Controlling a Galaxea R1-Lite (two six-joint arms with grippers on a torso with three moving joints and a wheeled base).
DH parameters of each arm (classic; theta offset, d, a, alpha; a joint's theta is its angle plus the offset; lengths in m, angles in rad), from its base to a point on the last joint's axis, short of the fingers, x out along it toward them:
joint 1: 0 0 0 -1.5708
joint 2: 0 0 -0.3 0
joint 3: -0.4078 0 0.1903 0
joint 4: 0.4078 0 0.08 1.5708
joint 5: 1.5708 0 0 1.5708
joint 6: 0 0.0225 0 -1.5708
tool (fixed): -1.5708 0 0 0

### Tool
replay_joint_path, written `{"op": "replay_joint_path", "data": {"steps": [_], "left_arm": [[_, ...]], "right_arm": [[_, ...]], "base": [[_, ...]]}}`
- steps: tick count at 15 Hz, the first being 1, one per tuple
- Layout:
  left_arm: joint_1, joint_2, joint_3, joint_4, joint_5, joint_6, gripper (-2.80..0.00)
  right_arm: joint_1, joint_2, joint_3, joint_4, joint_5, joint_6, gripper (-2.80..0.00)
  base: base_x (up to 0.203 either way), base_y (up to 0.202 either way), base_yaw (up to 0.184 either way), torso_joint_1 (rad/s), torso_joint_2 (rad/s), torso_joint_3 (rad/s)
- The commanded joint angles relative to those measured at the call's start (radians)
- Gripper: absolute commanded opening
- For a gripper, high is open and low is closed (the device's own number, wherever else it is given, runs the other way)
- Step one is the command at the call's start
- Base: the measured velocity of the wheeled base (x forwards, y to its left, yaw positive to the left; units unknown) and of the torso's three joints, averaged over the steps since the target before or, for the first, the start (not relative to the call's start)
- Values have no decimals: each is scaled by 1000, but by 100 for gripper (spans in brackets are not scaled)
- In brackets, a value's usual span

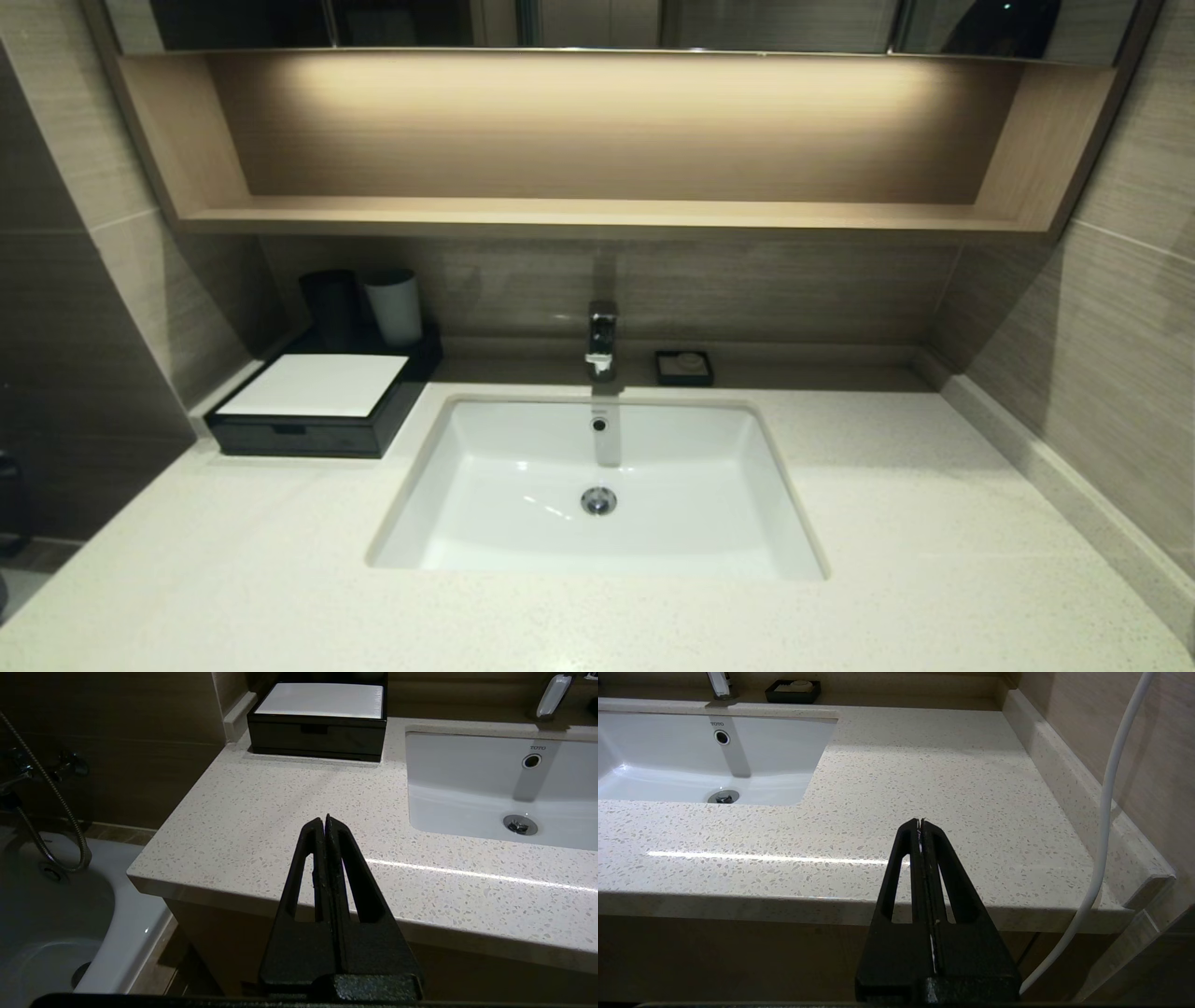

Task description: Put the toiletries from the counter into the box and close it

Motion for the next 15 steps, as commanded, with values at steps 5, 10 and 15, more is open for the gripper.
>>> {"op": "replay_joint_path", "data": {"steps": [5,10,15], "left_arm": [[-15,-82,13,36,3,-2,-280],[-16,-121,22,39,-4,3,-280],[-16,-185,71,39,-31,40,-280]], "right_arm": [[1,-2,2,0,0,0,-280],[0,-2,2,0,0,0,-280],[0,0,2,0,0,0,-280]], "base": [[0,0,0,0,0,0],[0,0,0,0,0,0],[0,0,0,0,0,0]]}}
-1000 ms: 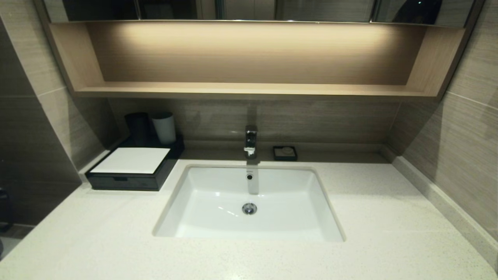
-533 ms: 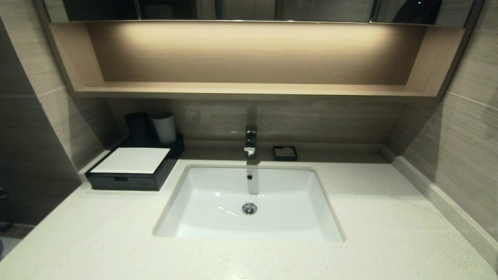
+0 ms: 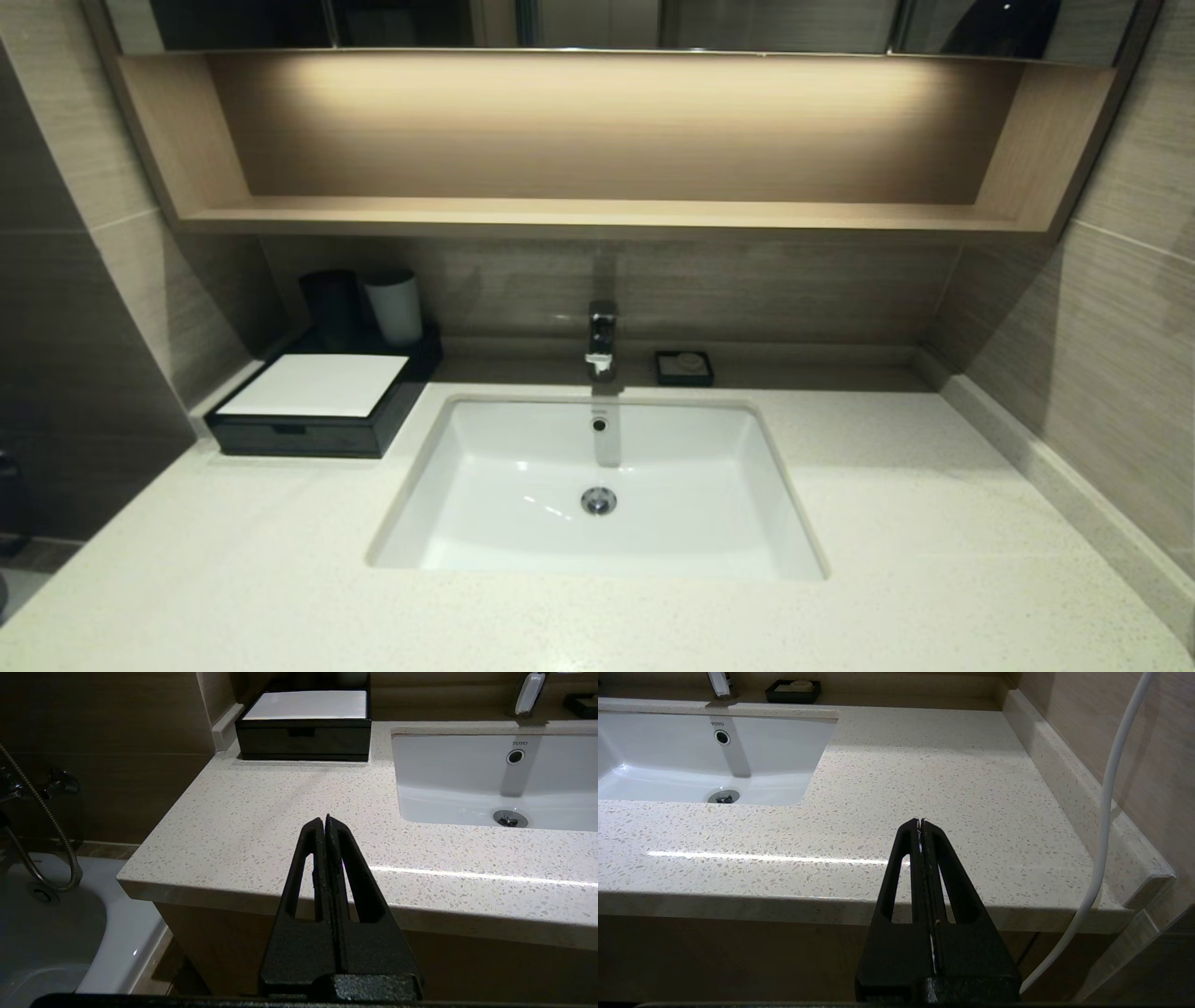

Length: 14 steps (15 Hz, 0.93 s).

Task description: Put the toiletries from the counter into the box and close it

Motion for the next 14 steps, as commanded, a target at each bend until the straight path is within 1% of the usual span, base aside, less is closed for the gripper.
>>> {"op": "replay_joint_path", "data": {"steps": [1,5,6,8,12,13,14], "left_arm": [[0,-28,24,-8,-14,16,-280],[0,-27,82,-66,-29,21,-280],[0,-29,91,-67,-35,21,-280],[0,-29,95,-68,-70,18,-280],[0,-29,99,-70,-79,17,-280],[0,-29,105,-77,-92,19,-280],[0,-29,128,-121,-101,19,-280]], "right_arm": [[0,-2,2,0,0,0,-280],[0,-2,2,0,0,0,-280],[0,0,2,0,0,0,-280],[0,-2,2,0,0,0,-280],[0,-2,2,0,0,0,-280],[0,-2,2,0,0,0,-280],[0,-2,2,0,0,0,-280]], "base": [[0,0,0,0,0,0],[0,0,0,0,0,0],[0,0,0,0,0,0],[0,0,0,0,0,0],[0,0,0,0,0,0],[0,0,0,0,0,0],[0,0,0,0,0,0]]}}
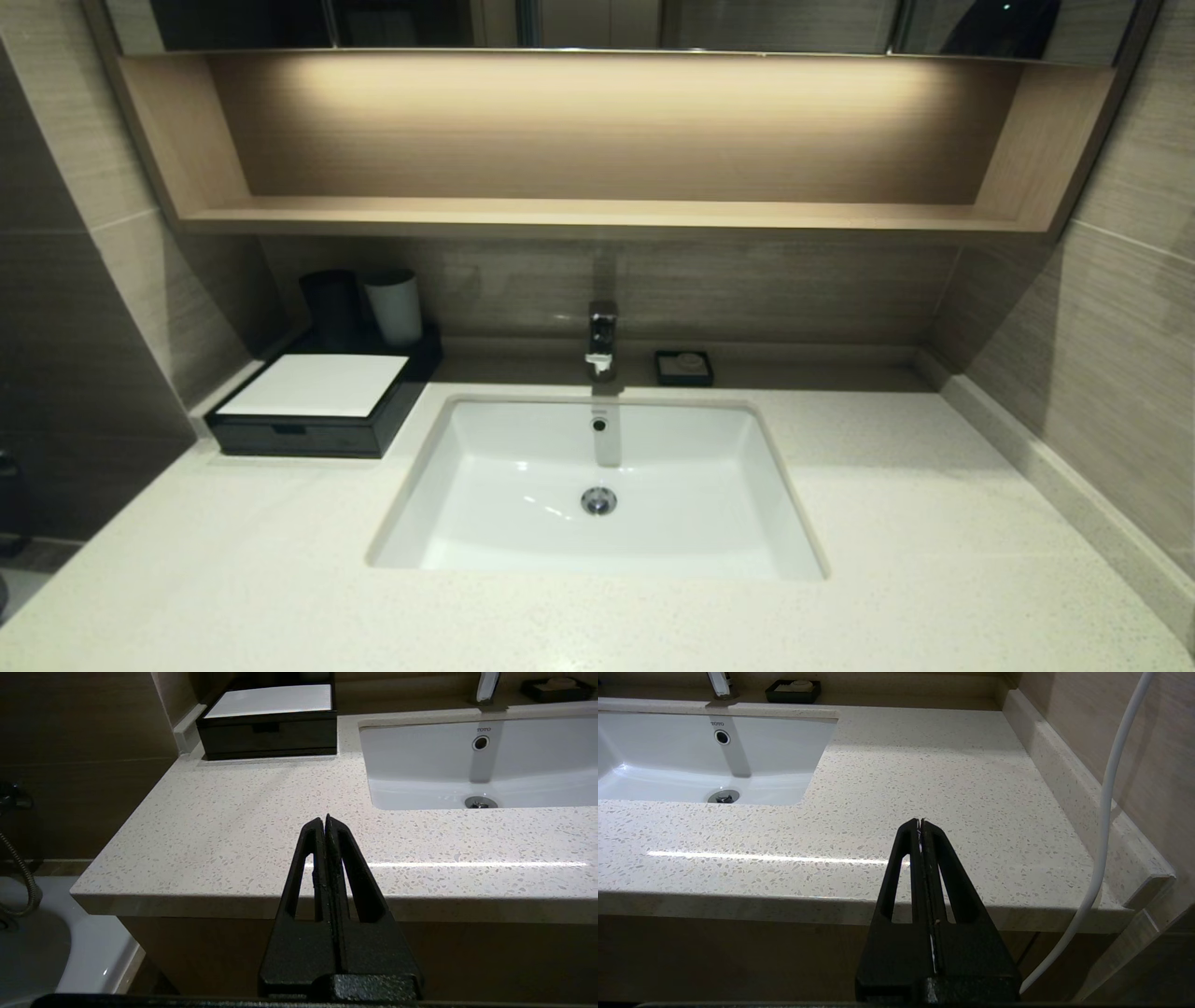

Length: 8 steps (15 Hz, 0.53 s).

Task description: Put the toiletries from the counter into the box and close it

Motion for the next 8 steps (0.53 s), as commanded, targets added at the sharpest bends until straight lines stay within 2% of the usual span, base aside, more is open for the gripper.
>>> {"op": "replay_joint_path", "data": {"steps": [1,4,6,8], "left_arm": [[0,1,49,-99,-15,-2,-280],[0,-1,54,-124,-29,-24,-280],[0,-1,54,-68,-25,-24,-280],[0,-1,54,-70,-23,-41,-280]], "right_arm": [[1,0,2,0,0,-1,-280],[0,-2,2,0,0,-1,-280],[1,0,2,0,0,-1,-280],[0,-2,2,0,0,-1,-280]], "base": [[0,0,0,0,0,0],[0,0,0,0,0,0],[0,0,0,0,0,0],[0,0,0,0,0,0]]}}
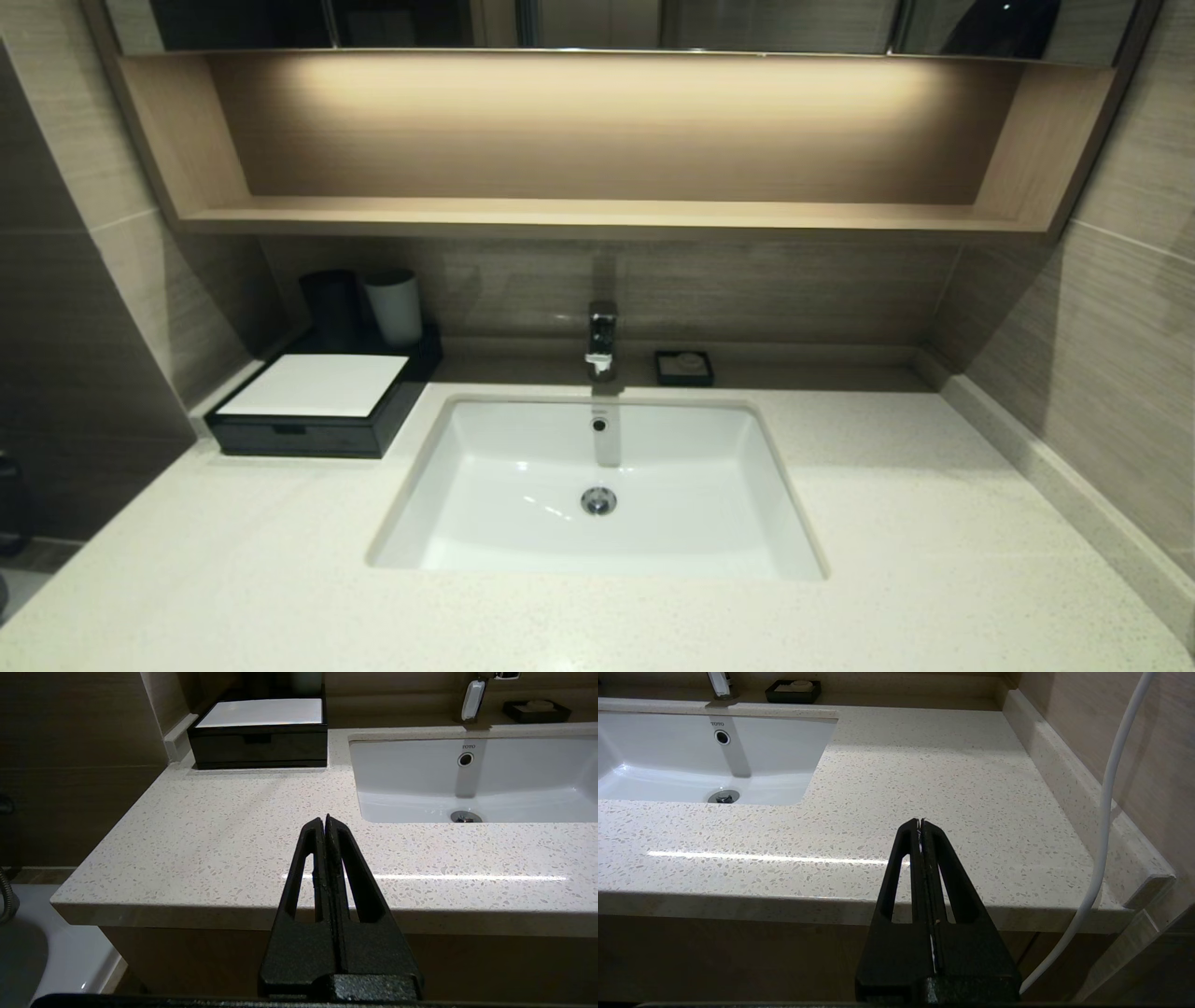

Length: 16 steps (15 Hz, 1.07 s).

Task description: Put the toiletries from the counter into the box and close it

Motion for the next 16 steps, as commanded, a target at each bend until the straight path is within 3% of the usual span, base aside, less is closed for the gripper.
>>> {"op": "replay_joint_path", "data": {"steps": [1,16], "left_arm": [[0,0,20,0,1,-3,-280],[0,0,20,-2,5,-28,-280]], "right_arm": [[0,-2,2,0,0,0,-280],[0,-2,2,0,0,0,-280]], "base": [[0,0,0,0,0,0],[0,0,0,0,0,0]]}}
